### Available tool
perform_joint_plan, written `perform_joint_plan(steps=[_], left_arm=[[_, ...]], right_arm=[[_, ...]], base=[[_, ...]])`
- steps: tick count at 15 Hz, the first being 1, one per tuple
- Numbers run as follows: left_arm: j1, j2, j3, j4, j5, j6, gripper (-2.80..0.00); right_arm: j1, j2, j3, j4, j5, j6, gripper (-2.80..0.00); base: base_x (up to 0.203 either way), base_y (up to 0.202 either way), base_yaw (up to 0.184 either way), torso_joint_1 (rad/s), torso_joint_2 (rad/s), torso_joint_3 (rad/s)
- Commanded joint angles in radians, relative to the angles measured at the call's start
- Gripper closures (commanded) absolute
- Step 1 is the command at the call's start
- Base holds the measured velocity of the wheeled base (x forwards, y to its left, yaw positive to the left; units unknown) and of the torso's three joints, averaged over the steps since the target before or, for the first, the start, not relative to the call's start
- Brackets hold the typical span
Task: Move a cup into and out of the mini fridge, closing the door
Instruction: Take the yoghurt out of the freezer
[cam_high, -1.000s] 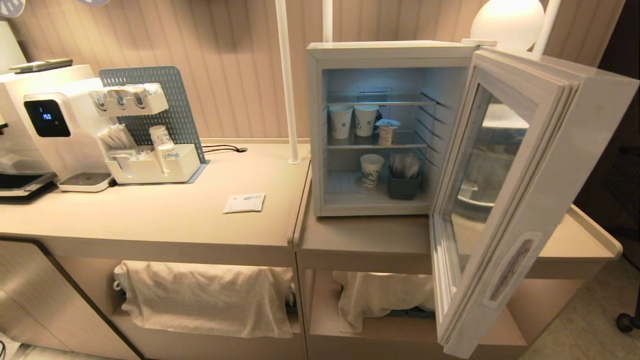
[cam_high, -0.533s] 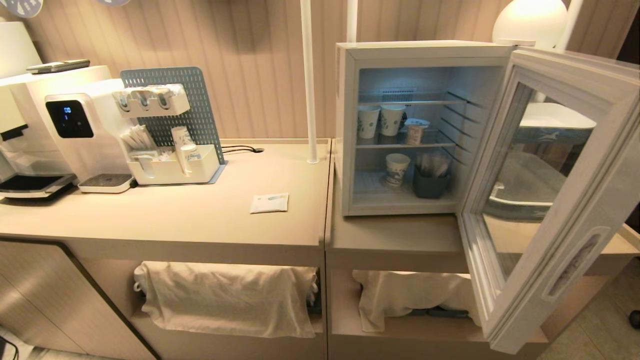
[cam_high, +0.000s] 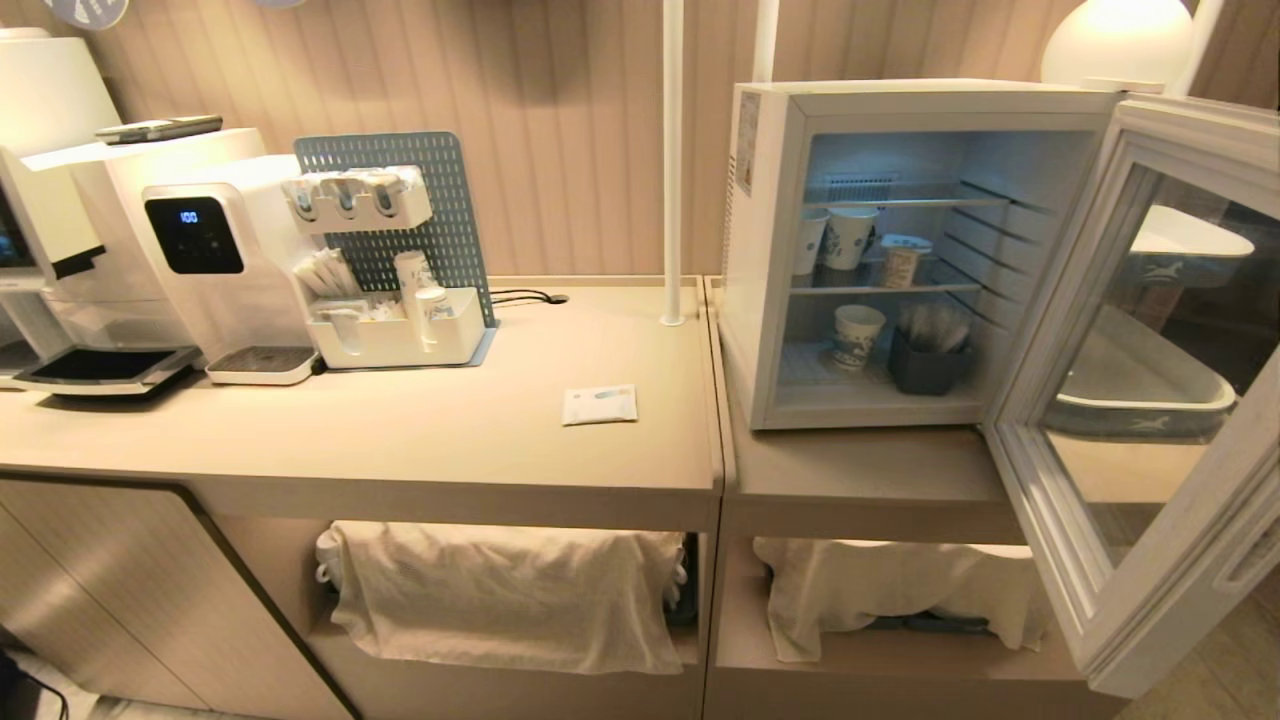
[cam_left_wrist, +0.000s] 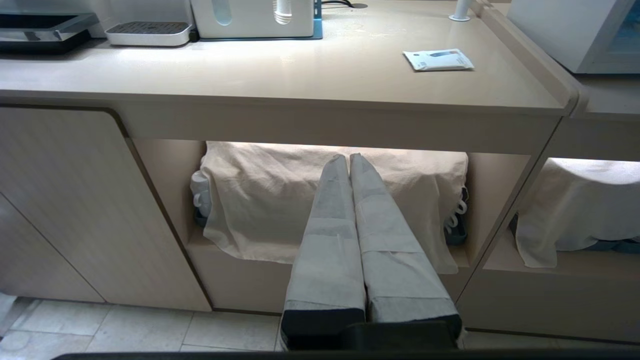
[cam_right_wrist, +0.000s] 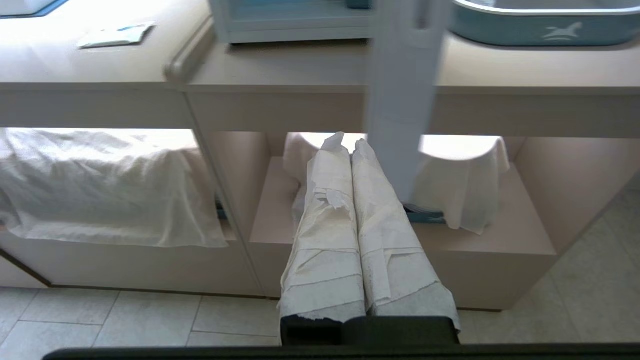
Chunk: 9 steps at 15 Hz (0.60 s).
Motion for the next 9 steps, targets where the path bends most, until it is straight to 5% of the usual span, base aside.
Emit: perform_joint_plan(steps=[1, 5, 9], left_arm=[[0.000, 0.000, 0.002, 0.000, 0.001, 0.000, 0.00], [0.000, 0.000, 0.002, 0.000, 0.000, 0.003, 0.00], [0.000, 0.000, 0.000, 0.002, 0.000, 0.003, 0.00]], right_arm=[[0.000, 0.002, 0.000, 0.001, 0.000, -0.001, 0.00], [0.000, 0.002, 0.000, 0.001, 0.000, -0.001, 0.00], [0.000, 0.002, 0.000, 0.001, 0.000, -0.001, 0.00]], base=[[0.000, 0.196, 0.004, 0.002, 0.01, 0.002], [0.000, 0.163, -0.001, 0.002, 0.00, 0.002], [0.000, 0.000, 0.000, 0.000, 0.00, 0.000]])
